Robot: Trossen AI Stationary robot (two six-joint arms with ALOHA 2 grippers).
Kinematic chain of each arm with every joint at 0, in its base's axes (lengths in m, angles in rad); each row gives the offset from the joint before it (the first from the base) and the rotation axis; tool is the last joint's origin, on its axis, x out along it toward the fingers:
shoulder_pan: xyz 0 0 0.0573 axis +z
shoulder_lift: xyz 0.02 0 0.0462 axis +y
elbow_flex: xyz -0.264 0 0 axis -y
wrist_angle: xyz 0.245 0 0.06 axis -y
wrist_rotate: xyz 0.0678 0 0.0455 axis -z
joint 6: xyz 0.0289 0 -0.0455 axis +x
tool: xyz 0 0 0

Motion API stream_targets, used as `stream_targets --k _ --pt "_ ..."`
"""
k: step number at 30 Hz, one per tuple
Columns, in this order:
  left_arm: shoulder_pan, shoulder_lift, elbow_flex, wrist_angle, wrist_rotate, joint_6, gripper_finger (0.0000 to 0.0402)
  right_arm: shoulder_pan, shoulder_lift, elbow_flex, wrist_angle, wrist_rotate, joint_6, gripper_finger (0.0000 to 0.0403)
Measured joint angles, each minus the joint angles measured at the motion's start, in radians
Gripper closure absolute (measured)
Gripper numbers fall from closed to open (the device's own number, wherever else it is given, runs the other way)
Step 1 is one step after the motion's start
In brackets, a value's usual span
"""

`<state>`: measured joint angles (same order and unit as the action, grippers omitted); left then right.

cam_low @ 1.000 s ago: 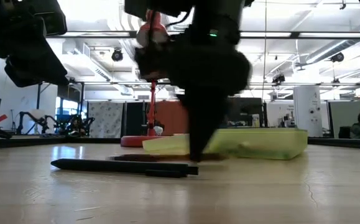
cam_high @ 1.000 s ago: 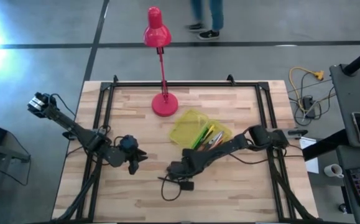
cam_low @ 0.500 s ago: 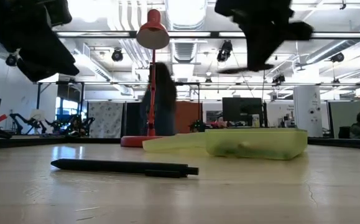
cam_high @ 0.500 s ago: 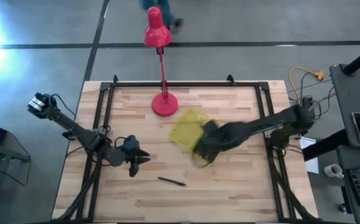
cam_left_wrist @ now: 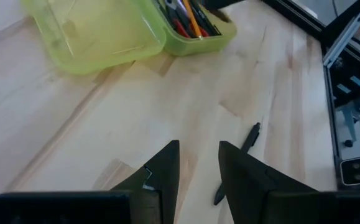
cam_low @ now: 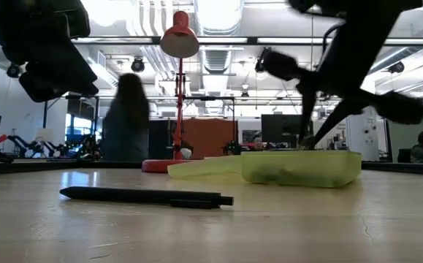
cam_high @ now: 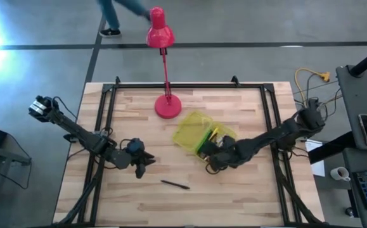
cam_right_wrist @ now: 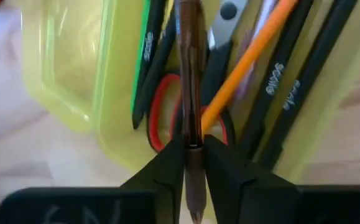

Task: Pick & place school supplies into a supply box
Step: Put the brown pen into the yellow supply box, then put the black pen into the yellow supply box

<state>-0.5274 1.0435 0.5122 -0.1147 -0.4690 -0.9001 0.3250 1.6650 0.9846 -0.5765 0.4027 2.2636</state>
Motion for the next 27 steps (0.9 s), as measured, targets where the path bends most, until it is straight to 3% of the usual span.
stream_targets --k 4,11,15,17,23,27 --pt "0.000 0.000 0.013 0.002 0.000 0.000 0.0306 -0.022 0.037 0.061 -0.002 0.054 -0.007 0.0323" --pt "0.000 0.000 0.013 0.008 0.000 0.000 0.0306 -0.051 0.051 0.103 -0.127 0.042 -0.004 0.0283" --pt "-0.001 0.000 0.012 0.007 0.010 0.031 0.0306 -0.048 0.004 0.101 -0.143 0.048 -0.120 0.0265" --pt "-0.001 0.003 0.011 0.008 0.058 0.115 0.0306 -0.048 -0.016 0.115 -0.158 0.070 -0.291 0.0259" --pt "-0.002 0.110 0.011 0.059 0.150 0.394 0.0306 -0.033 -0.039 0.227 -0.149 -0.013 -1.157 0.0248" --pt "-0.002 0.258 0.025 0.199 0.192 0.596 0.0306 -0.011 -0.027 0.307 -0.213 -0.044 -1.410 0.0244"
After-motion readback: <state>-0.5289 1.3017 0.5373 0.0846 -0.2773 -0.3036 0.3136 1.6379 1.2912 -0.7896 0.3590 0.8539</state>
